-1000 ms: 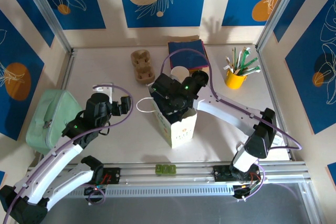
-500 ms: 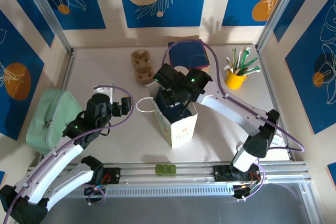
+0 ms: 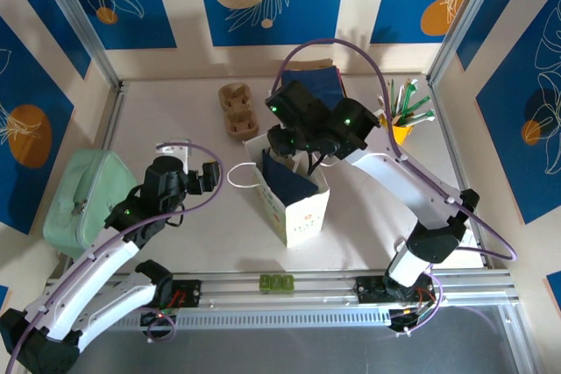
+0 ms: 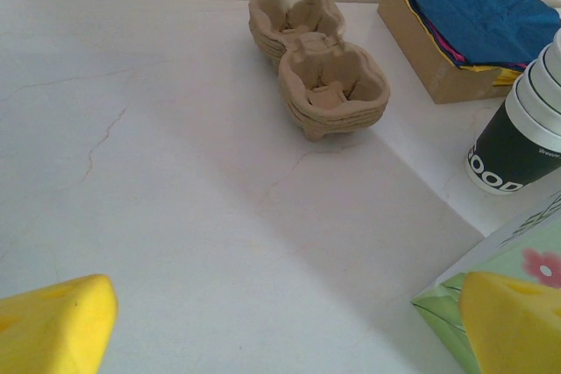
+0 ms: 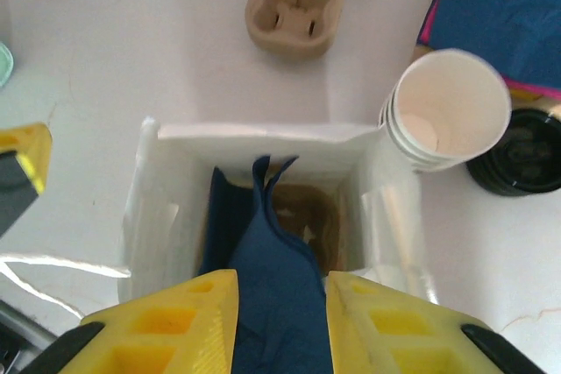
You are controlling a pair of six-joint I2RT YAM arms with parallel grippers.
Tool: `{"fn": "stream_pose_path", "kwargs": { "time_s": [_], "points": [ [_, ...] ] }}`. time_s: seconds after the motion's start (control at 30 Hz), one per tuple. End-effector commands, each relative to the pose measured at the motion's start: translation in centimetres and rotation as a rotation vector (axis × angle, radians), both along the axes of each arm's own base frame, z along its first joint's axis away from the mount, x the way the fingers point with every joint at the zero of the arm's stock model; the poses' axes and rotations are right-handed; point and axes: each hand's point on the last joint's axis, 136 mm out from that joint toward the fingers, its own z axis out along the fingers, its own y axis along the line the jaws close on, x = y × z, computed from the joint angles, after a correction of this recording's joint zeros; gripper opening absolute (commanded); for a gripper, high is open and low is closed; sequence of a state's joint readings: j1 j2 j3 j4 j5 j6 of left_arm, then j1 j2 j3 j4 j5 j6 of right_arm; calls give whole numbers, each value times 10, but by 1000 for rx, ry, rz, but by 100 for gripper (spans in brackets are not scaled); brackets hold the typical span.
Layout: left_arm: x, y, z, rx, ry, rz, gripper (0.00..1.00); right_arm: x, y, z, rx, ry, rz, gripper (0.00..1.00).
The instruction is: Pack the takeout coffee
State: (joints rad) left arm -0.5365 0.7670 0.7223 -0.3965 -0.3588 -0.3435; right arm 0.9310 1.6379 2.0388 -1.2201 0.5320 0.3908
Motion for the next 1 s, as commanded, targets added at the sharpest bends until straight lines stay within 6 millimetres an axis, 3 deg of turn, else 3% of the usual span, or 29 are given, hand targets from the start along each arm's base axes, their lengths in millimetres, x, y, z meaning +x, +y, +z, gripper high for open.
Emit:
{"fn": "stream_pose_path", "kwargs": {
  "time_s": [0.0,0.2,0.53,0.97],
  "points": [
    [3,1,11,-31,-28,12,99,13,-12,29,12,-92,-9,37],
    [3,2,11,-28,-27,16,99,36,-28,47,26,-154,-50,41],
    [6,2,11,-15,-26,21,99,88,-65,54,70,-202,-153,44],
    [10,5,15,-2,-38,43,99,176,-114,25,136,-175,-310,52]
  ]
}}
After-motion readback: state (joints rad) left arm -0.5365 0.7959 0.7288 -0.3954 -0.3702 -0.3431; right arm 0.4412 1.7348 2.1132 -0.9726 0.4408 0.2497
